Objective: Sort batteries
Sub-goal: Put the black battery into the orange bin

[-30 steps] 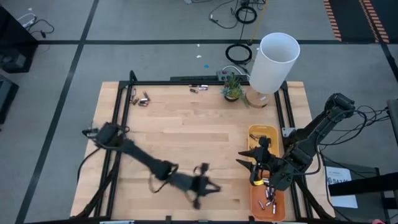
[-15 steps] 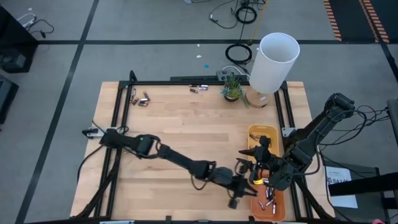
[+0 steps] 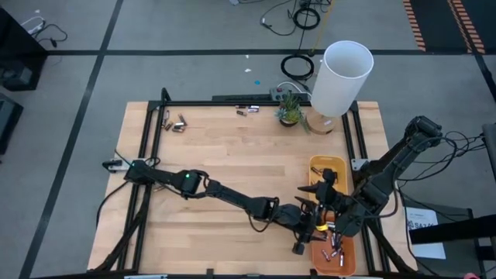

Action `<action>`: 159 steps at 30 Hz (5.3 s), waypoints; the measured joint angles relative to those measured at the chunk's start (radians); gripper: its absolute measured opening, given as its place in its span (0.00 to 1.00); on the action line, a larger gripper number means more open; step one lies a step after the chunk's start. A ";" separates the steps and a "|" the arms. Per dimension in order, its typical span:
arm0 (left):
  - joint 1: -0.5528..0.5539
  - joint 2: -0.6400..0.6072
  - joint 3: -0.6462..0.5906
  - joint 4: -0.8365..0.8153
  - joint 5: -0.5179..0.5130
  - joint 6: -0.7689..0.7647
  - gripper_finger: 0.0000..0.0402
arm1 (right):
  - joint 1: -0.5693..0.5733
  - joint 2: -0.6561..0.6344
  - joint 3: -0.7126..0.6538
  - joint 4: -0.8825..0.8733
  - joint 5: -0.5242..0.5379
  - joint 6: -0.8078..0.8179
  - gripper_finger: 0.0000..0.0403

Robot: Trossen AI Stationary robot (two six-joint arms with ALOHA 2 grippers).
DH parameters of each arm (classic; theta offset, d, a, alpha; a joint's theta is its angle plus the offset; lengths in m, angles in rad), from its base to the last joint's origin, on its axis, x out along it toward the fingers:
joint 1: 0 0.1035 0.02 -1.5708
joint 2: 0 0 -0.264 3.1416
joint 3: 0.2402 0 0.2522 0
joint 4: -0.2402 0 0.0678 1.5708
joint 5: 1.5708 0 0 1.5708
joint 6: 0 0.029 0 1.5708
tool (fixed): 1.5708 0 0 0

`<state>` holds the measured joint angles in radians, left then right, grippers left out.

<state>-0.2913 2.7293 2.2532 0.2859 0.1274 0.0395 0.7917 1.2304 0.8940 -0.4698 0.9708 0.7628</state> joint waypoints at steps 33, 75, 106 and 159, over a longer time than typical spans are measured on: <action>0.009 -0.407 -0.002 -1.421 -0.331 0.107 0.46 | -0.050 -0.129 0.000 -0.262 0.216 0.333 0.33; -0.149 -1.403 -0.995 -1.703 -0.618 -0.879 0.46 | -0.406 -0.019 0.000 0.278 -0.201 -0.270 0.33; -0.210 -1.411 -1.534 -1.433 -0.156 -1.107 0.45 | -0.440 0.146 0.000 0.294 -0.346 -0.248 0.33; -0.054 -1.118 -1.448 -1.334 -0.455 -0.602 0.11 | -0.410 0.146 0.000 0.293 -0.347 -0.197 0.33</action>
<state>-0.3449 1.6110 0.8054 -1.0483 -0.3280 -0.5630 0.3817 1.3769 0.8944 -0.1764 0.6239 0.5655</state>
